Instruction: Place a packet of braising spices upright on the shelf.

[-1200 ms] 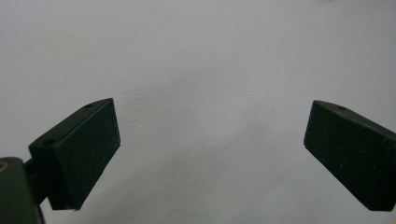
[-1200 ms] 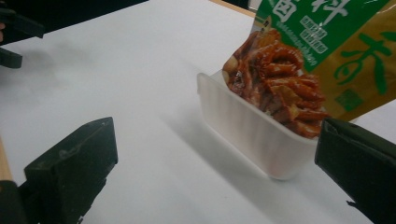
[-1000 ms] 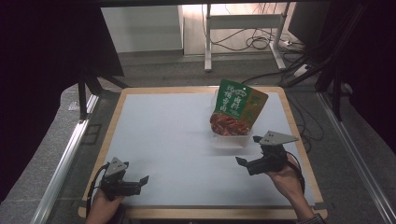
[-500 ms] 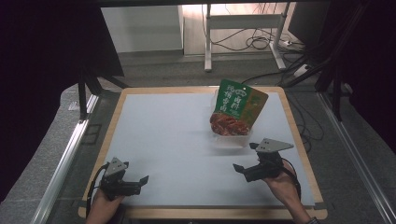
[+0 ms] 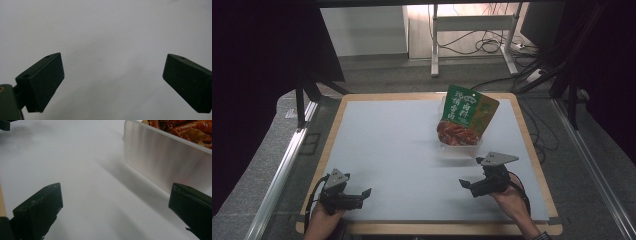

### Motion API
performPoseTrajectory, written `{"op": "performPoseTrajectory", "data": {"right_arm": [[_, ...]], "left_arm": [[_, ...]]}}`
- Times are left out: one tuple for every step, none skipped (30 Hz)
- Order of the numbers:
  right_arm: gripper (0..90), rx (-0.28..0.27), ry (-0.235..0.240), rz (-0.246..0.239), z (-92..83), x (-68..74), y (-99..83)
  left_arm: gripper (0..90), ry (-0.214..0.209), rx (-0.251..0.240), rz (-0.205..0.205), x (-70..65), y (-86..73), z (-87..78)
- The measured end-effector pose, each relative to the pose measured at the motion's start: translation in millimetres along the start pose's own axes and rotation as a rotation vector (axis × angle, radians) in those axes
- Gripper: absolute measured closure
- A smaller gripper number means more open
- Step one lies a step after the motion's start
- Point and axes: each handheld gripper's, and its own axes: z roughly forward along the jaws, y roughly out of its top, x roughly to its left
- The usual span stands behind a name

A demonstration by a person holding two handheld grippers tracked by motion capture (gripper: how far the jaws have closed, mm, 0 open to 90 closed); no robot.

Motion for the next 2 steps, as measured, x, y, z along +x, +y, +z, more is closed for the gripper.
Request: {"op": "performPoseTrajectory", "data": {"right_arm": [[0.0,0.000,0.000,0.000,0.0,0.0,0.0],[0.0,-0.002,0.002,-0.002,-0.2,-0.3,0.1]], "left_arm": [[3.6,0.000,0.000,0.000,0.0,0.0,0.0],[3.6,0.000,0.002,0.000,0.0,0.2,0.2]]}}
